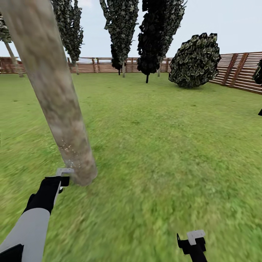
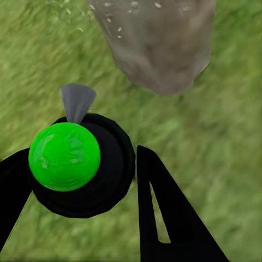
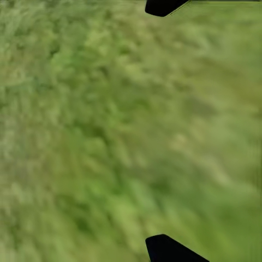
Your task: In the garden, pick up the pesticide atomizer on the floor and spray pesticide onto both trees until each tree trunk is fully covered.
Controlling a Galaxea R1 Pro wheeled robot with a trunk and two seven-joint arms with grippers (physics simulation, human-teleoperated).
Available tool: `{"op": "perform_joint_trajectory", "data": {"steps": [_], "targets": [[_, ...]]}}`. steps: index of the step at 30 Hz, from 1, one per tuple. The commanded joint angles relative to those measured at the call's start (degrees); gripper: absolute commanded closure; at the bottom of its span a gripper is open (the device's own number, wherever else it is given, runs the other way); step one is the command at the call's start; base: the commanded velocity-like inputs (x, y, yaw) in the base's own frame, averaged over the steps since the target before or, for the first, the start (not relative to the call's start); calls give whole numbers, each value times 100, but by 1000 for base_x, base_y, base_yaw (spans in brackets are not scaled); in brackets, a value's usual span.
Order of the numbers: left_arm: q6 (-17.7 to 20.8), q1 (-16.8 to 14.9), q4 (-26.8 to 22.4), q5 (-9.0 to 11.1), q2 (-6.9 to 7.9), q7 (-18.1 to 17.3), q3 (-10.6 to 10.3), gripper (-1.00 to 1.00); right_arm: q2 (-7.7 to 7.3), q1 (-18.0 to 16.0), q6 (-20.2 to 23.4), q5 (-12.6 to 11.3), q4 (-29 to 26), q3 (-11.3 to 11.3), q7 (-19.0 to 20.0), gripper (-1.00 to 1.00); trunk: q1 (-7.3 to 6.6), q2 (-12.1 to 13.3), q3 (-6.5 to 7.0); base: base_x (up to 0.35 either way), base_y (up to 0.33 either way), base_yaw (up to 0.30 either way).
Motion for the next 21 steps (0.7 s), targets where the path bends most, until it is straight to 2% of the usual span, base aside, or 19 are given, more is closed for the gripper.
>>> {"op": "perform_joint_trajectory", "data": {"steps": [1, 6, 11, 13, 21], "targets": [[1, -2, -19, 15, 17, 0, 7, 100, 0, -3, 2, 0, 1, 0, 0, -100, 0, 0, 0, 209, -203, 44], [-13, 3, -9, 10, -24, 7, 0, 100, 0, -5, 3, 0, -5, 0, 0, -100, 0, 0, 0, 235, -179, 8], [-16, 150, -49, 3, 196, -5, 346, 100, 0, -3, 0, 0, 2, 0, 0, -100, 0, 0, 0, 240, -172, 8], [-22, 168, -26, -14, 231, -2, 382, 100, 0, -2, 3, 0, 2, 0, 0, -100, 0, 0, 0, 128, -79, 185], [-63, 339, 12, -22, 172, -10, 316, 100, 0, -2, -1, 0, 2, 0, 0, -100, 0, 0, 0, 12, -8, 268]]}}
